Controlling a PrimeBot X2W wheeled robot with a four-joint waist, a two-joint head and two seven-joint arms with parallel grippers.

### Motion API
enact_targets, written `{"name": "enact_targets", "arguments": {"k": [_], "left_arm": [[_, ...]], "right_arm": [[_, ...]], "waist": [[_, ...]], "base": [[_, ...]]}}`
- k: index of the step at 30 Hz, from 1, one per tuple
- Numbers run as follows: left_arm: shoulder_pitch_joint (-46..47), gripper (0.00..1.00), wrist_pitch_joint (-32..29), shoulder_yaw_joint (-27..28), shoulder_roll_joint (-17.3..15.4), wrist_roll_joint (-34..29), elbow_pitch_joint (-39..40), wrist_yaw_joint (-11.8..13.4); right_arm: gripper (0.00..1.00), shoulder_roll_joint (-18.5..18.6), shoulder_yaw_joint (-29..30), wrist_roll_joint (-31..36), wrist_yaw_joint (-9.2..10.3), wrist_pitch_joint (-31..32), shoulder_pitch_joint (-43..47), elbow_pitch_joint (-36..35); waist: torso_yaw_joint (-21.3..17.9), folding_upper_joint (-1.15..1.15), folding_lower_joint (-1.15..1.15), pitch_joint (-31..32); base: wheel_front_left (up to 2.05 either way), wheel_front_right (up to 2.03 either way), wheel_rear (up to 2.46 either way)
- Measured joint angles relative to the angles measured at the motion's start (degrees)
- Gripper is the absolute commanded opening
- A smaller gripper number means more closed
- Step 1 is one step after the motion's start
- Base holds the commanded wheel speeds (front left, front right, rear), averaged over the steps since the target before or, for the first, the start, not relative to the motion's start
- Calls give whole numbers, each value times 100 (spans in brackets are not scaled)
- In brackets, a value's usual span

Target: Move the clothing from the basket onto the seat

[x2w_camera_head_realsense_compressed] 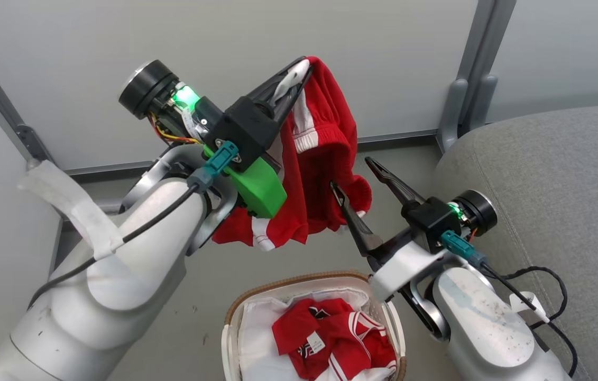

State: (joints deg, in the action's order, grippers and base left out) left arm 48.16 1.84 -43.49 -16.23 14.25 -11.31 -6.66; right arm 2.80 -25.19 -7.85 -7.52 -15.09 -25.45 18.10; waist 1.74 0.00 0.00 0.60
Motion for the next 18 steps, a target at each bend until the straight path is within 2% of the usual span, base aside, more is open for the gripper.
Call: {"name": "enact_targets", "arguments": {"k": [10,11,12,14,17,18], "left_arm": [[-57,0,-29,-272,83,146,364,-32],[-95,0,-35,-277,80,183,375,-31],[-133,0,-35,-275,75,202,380,-29],[-231,0,-32,-246,47,269,378,21],[-395,0,35,-183,-8,356,334,101],[-472,10,83,-163,-31,381,313,131]], "right_arm": [[100,-3,-68,8,0,0,-354,526],[41,-2,-81,-5,0,0,-361,584],[33,-2,-85,-13,0,0,-372,615],[1,-2,-82,-37,0,0,-416,673],[0,-3,-14,-104,0,0,-441,742],[0,-3,16,-130,0,0,-441,740]], "waist": [[218,0,0,53],[233,0,0,55],[242,0,0,57],[251,0,0,58],[239,0,0,54],[232,0,0,52]], "base": [[0,0,0],[0,0,0],[0,0,0],[0,0,0],[0,0,0],[0,0,0]]}}
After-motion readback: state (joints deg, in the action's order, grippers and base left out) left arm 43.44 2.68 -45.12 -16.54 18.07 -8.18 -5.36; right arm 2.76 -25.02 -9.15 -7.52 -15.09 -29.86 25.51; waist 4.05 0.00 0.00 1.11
